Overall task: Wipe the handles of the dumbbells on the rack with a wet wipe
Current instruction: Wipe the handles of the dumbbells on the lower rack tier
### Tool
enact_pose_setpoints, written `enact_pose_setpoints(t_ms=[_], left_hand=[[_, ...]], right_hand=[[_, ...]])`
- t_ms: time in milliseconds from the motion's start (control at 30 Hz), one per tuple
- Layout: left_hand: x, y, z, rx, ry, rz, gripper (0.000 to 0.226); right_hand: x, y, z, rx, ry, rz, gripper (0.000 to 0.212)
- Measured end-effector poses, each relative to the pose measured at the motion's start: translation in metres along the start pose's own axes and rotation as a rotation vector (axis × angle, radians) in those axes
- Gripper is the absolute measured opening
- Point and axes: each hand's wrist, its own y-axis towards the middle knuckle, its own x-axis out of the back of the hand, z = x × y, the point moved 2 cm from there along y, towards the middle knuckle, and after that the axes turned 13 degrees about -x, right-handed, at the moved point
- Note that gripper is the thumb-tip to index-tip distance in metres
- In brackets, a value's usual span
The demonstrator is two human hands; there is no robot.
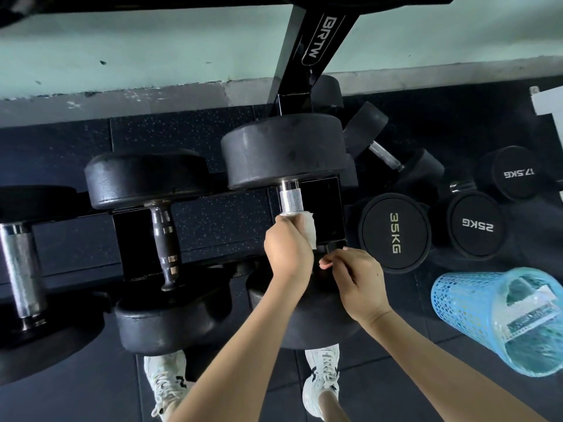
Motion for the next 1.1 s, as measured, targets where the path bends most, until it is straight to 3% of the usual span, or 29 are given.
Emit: enact_pose_setpoints(t_ms=[200, 300, 467, 567, 667, 733, 933, 1000, 1100], left_hand=[[-0.003, 0.009, -0.02, 0.084, -0.194, -0.112, 0.032], [-0.008, 0.015, -0.013, 0.034, -0.291, -0.092, 0.028], [-0.008, 0.016, 0.013, 0.004, -0.564, 0.164, 0.026], [-0.002, 0.02, 0.02, 0.051, -0.793, 0.346, 0.009], [0.004, 0.024, 0.023, 0.108, -0.985, 0.501, 0.022], [0.003, 0.021, 0.025, 0.105, -0.923, 0.5, 0.025], [-0.002, 0.002, 0.039, -0.1, -0.205, 0.578, 0.039], [-0.003, 0.006, 0.041, -0.125, -0.31, 0.615, 0.035], [-0.002, 0.01, 0.034, 0.079, -0.767, 0.668, 0.013]], right_hand=[[-0.001, 0.0, -0.004, -0.023, 0.016, 0.0, 0.039], [-0.002, 0.0, -0.002, -0.001, 0.005, 0.0, 0.038], [-0.001, 0.0, -0.001, 0.023, 0.028, 0.0, 0.035], [0.0, -0.001, 0.0, 0.017, 0.024, -0.004, 0.035], [-0.001, -0.001, -0.002, 0.014, 0.017, 0.008, 0.036], [-0.001, 0.0, -0.002, 0.015, 0.014, 0.016, 0.036], [0.0, -0.002, 0.0, 0.013, -0.019, -0.013, 0.036], [0.0, -0.002, 0.0, 0.004, -0.013, -0.017, 0.036], [0.0, -0.002, -0.002, -0.029, 0.003, -0.01, 0.037]])
